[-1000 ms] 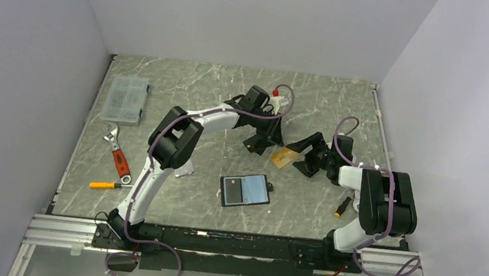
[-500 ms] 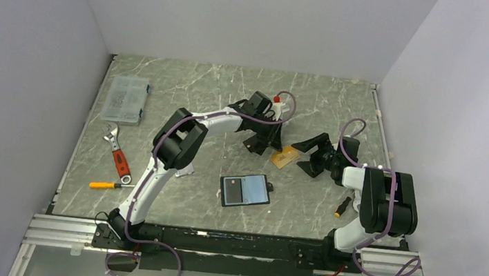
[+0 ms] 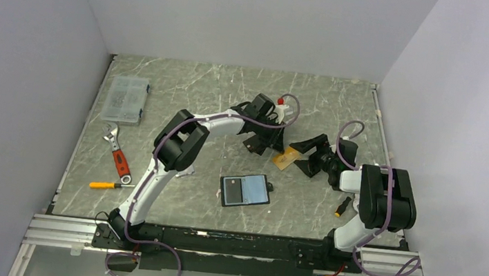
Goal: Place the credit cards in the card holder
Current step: Pick up the credit card from the center of the board.
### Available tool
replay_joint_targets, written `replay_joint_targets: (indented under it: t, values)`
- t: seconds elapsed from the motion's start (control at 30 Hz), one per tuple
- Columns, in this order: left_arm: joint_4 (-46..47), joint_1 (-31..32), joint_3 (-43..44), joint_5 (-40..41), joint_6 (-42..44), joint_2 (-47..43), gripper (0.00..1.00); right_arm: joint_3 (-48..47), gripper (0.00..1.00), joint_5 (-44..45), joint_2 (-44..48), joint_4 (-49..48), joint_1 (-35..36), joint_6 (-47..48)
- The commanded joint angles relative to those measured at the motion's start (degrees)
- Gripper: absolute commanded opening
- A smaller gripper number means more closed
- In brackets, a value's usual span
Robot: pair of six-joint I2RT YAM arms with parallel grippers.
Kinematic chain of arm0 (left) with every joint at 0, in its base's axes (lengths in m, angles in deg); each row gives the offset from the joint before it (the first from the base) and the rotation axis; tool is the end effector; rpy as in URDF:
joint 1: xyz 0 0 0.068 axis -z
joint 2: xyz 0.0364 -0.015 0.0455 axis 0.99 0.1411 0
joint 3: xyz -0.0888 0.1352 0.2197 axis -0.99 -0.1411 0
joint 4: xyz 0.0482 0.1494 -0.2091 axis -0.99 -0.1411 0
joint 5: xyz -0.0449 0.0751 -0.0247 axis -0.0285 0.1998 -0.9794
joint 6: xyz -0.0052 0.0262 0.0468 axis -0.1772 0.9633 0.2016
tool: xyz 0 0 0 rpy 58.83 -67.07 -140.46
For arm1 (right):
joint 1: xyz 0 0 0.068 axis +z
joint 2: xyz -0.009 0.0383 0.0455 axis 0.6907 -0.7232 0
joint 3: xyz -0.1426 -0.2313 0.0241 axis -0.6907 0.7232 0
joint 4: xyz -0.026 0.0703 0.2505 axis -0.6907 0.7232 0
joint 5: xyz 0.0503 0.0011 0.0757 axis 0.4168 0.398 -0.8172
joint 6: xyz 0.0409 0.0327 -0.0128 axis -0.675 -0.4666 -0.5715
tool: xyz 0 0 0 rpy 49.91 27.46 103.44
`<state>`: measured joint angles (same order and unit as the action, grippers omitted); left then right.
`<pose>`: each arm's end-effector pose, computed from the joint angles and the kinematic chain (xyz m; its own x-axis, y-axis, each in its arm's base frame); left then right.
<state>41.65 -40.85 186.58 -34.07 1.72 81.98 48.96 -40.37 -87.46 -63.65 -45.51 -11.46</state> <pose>0.3838 -0.3620 0.1322 -0.7679 0.3435 -0.5406 0.6394 0.4609 -0.6154 0.2662 0.0108 0.1119 -0.6427 0.7622 -0.0777 0.3494 0.3819 0.8556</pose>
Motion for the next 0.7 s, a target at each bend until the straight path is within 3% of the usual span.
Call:
replay_joint_targets:
  t: [0.0,0.1,0.3,0.67]
  values:
    - [-1.4,1.5,-3.6,0.5,0.3,-0.7,0.24,4.7,0.82,7.5,-4.5,9.6,1.3,2.8]
    - [-1.8,1.6,-3.3,0.1,0.3,-0.6,0.25,6.7,0.79,7.6,-4.0,7.6,1.3,1.9]
    - [-1.2,2.6,-5.5,-0.3,0.3,-1.2,0.25,11.1,0.63,8.7,-2.6,4.6,1.4,1.1]
    - [-1.4,3.9,-4.6,-6.1,-3.0,-0.7,0.27,14.9,0.63,10.4,-1.9,1.6,1.6,0.6]
